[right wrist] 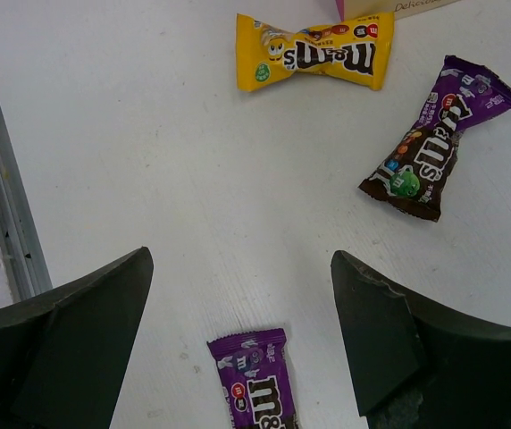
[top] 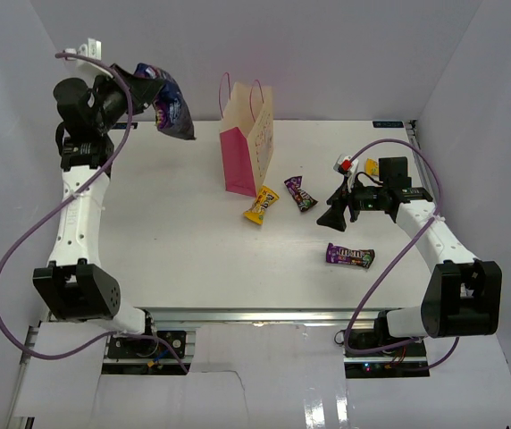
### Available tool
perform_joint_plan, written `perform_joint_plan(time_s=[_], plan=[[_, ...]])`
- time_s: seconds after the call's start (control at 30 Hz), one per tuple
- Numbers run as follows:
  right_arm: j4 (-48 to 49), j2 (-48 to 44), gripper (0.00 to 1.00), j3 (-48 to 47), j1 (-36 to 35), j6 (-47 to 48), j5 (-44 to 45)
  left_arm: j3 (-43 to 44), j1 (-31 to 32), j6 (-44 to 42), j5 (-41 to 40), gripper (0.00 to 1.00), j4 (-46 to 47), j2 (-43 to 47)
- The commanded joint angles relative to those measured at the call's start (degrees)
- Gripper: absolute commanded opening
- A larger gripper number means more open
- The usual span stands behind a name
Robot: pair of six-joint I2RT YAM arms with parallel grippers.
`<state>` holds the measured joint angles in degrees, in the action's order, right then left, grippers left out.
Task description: Place the snacks into the paper bag
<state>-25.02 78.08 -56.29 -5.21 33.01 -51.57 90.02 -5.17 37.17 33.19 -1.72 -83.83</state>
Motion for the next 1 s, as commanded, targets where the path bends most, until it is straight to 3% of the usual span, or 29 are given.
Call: perform_joint_plan(time_s=[0.0,0.17,0.37,0.97], plan=[[-0.12,-1.27,0.86,-1.1,0.47,0.38,-0.37,9.89,4.01,-1.65,0.39,0.0,7.34,-1.23],[-0.12,-1.18,0.86,-0.84,0.82,0.38,-0.2,22.36,9.55,-3.15,-0.58,0.0,6.55,-9.05],[-0.12,-0.65,0.86,-0.66,1.17,0.38,-0.37,30.38,14.04,-6.93,-3.83,0.0,5.76,-12.75],[-0.03,0.67,0.86,-1.28,1.43,0.03,-1.16,36.81,18.97,-10.36,-5.85,0.0,6.72,-19.17]])
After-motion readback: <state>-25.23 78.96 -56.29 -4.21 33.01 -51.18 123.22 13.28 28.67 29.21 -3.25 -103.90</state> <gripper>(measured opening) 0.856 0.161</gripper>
